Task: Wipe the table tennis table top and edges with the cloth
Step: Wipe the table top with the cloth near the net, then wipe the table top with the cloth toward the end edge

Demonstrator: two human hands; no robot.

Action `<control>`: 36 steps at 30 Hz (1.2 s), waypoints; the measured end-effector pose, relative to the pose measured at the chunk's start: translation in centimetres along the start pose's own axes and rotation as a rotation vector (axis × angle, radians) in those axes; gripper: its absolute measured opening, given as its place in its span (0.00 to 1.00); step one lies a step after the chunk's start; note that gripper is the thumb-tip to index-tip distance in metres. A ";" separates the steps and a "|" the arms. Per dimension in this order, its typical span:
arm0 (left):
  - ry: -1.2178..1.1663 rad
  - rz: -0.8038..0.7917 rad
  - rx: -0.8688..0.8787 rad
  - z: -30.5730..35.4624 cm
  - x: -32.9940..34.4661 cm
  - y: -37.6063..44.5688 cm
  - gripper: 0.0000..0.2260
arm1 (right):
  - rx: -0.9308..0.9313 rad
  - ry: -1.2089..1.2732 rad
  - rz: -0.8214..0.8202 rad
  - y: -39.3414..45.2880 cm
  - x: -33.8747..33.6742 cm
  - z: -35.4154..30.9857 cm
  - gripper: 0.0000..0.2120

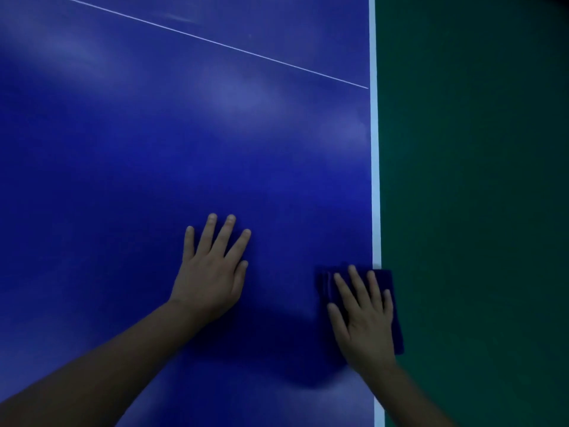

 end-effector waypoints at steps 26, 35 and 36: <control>-1.434 -0.237 -1.003 26.3 12.1 -23.4 0.18 | -0.789 0.193 -0.299 -23.2 -0.3 4.3 0.39; -1.799 -0.391 -1.030 39.5 13.4 -19.5 0.14 | -0.667 0.279 -0.137 -24.0 -3.4 17.1 0.36; -1.781 -0.378 -1.024 40.3 13.4 -18.6 0.13 | -0.634 0.323 -0.128 -23.7 -3.8 18.7 0.36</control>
Point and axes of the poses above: each hand's wrist, its own y-axis towards the middle knuckle, its own x-axis out of the palm, z = x × y, the point moved 10 cm from there along y, towards the middle knuckle, and after that the axes turned 8 degrees about -y, right-handed, at the moved point
